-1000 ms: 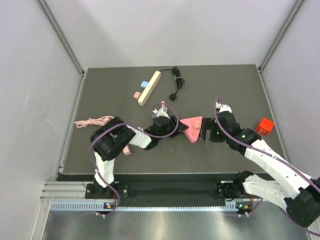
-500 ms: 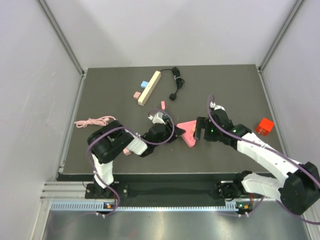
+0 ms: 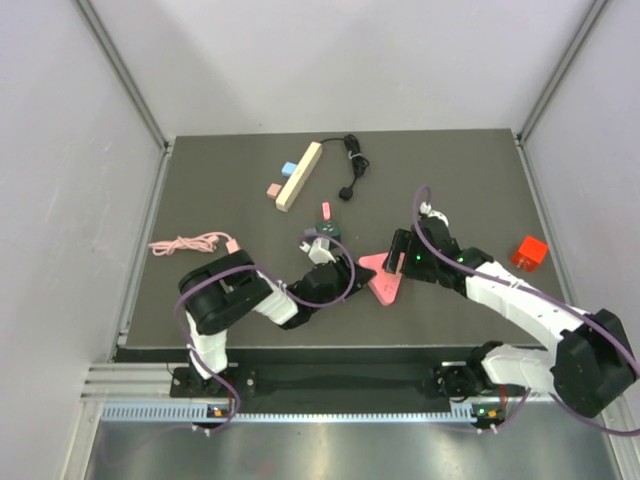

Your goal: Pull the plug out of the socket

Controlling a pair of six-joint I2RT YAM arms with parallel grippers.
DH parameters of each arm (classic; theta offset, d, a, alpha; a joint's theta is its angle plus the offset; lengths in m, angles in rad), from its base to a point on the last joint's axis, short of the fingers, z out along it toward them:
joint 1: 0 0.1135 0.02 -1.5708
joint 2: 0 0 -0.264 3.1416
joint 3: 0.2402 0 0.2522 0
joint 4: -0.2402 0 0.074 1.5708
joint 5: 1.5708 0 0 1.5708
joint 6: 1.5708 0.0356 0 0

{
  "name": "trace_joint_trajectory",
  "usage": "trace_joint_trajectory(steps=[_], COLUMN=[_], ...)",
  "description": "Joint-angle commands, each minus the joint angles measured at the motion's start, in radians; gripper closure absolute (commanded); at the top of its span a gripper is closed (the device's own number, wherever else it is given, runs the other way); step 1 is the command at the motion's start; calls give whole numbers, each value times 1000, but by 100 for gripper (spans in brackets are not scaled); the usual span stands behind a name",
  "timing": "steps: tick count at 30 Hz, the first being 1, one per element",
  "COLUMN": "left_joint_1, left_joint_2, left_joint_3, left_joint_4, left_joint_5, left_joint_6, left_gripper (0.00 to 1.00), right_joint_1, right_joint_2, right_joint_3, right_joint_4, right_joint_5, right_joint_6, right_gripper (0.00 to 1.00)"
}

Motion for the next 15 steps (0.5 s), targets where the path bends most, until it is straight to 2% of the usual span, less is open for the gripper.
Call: trace_joint_trajectory(steps=[1,6,11,15], left_joint_1=[-18,-19,-27,-27], left_joint_2=[38,41,33,53], left_joint_3=[-22,-22,4,23], left_joint_4=[-37,-37,-96,-115], left_joint_5=[-52,-55,-61,-58], left_joint_6=[56,65,59,44], left_gripper=[100,100,100,100], right_joint_1=[-4,-2,1,6], right_joint_2=[22,60,73,91], right_joint_3=[7,4,2,23], right_joint_4=[30,42,53,46], right_joint_5=[29,31,45,57], right_joint_6=[25,28,51,61], right_gripper=[25,25,35,37])
